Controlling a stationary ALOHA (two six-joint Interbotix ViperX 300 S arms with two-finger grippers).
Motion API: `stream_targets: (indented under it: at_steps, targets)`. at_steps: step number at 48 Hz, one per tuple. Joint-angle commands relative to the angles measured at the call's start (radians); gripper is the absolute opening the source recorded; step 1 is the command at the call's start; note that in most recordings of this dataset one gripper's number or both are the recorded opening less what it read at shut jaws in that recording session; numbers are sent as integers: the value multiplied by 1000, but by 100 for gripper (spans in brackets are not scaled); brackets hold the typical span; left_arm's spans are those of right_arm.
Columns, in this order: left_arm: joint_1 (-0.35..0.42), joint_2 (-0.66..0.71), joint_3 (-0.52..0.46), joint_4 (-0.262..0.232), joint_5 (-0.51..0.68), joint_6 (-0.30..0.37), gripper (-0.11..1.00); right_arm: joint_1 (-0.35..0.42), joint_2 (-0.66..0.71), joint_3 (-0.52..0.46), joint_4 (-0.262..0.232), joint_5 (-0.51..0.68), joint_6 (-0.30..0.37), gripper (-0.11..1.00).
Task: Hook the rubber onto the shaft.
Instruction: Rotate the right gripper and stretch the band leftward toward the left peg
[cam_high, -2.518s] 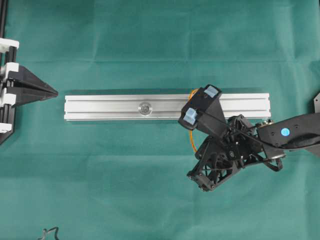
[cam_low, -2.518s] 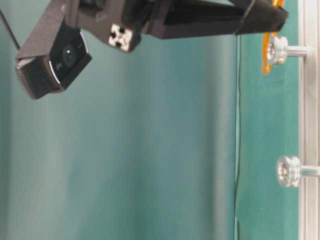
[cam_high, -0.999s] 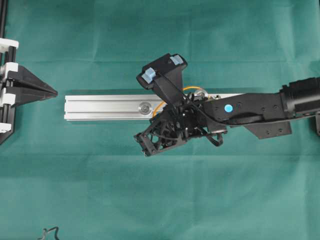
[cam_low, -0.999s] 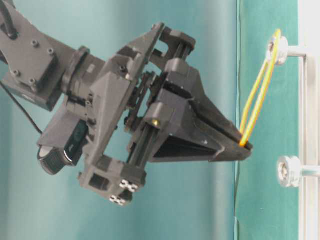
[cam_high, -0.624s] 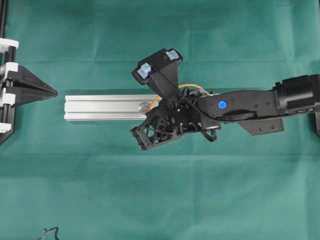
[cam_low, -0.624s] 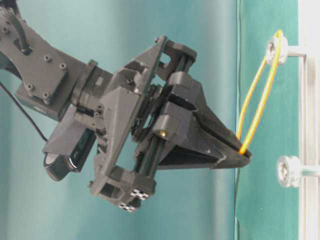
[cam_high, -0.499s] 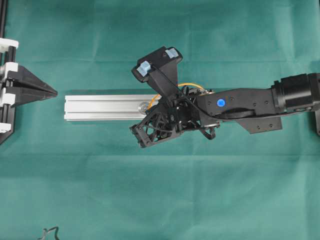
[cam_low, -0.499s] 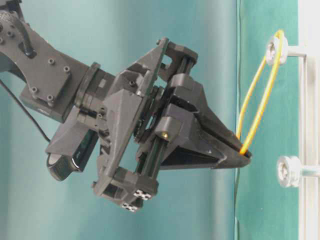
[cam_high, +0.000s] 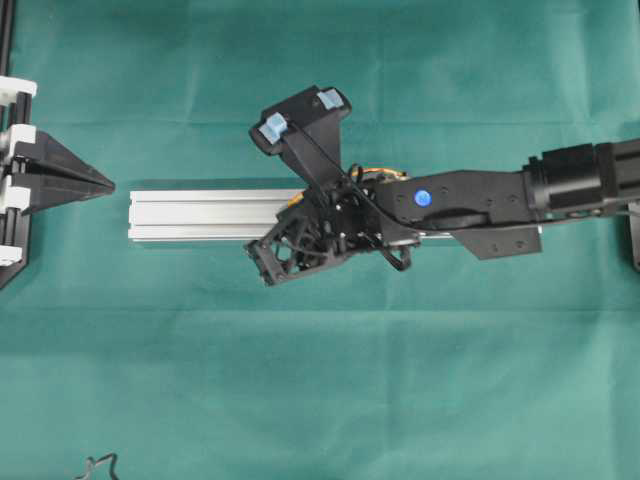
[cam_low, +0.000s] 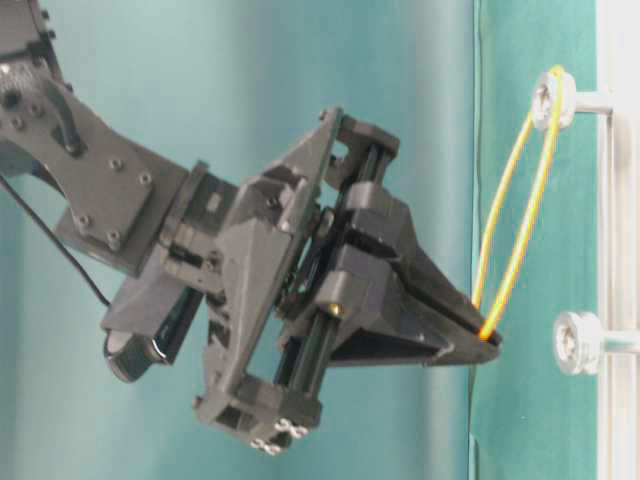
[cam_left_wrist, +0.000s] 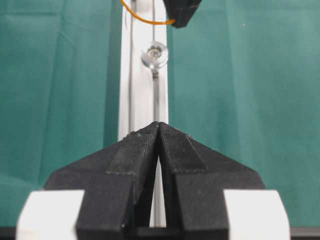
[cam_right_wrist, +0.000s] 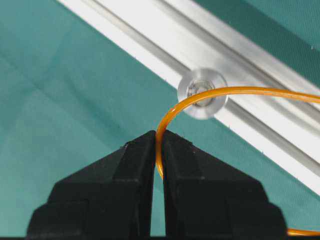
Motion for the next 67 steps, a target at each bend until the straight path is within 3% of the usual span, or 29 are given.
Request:
stream_targets:
  at_steps: [1,67]
  targets:
    - [0,3,-32,2,-3,-2,0,-3,-8,-41,-3,-6,0,7]
    - [0,5,-32,2,-3,-2,0,-41,97,-63,-14,-109,8,7]
